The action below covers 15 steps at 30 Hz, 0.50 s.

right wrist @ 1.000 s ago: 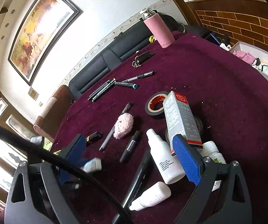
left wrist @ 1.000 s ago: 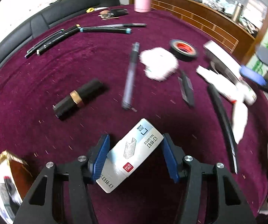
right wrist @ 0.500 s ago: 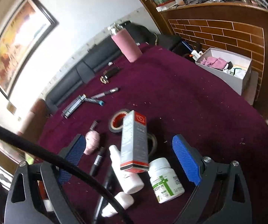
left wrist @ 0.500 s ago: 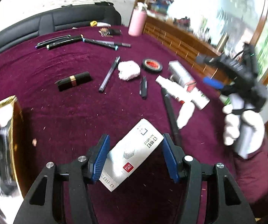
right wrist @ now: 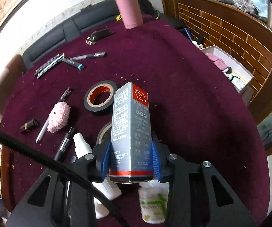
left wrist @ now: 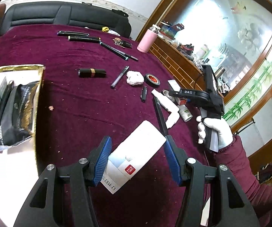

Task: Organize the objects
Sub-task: 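Grasp the grey-and-red glue box with the right tool, then carry both boxes into the white box and open both tools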

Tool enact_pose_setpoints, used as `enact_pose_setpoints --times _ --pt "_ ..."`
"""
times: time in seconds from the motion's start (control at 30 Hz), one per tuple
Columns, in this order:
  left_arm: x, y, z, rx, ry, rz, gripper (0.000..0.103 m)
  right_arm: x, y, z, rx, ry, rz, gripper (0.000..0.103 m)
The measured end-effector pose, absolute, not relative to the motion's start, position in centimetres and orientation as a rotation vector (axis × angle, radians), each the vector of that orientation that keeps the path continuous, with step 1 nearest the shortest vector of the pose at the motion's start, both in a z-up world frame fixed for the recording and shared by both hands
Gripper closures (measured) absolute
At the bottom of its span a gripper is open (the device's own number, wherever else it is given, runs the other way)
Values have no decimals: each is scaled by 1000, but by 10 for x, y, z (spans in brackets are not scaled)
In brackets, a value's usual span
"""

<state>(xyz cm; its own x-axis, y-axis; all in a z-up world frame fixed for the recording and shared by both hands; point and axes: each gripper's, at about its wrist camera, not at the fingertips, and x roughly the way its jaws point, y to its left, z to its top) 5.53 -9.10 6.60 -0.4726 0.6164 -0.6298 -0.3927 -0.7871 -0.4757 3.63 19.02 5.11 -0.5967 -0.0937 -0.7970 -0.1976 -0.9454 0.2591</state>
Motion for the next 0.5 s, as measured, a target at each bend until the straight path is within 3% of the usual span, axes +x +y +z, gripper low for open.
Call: enact_pose_setpoints --times 0.23,0.5 --pt "65 -113 69 -1074 -440 2266 52 62 195 75 -1364 705 2807 68" --pt "83 -176 67 -1066 -586 2382 52 75 115 93 -1521 772 2996 68"
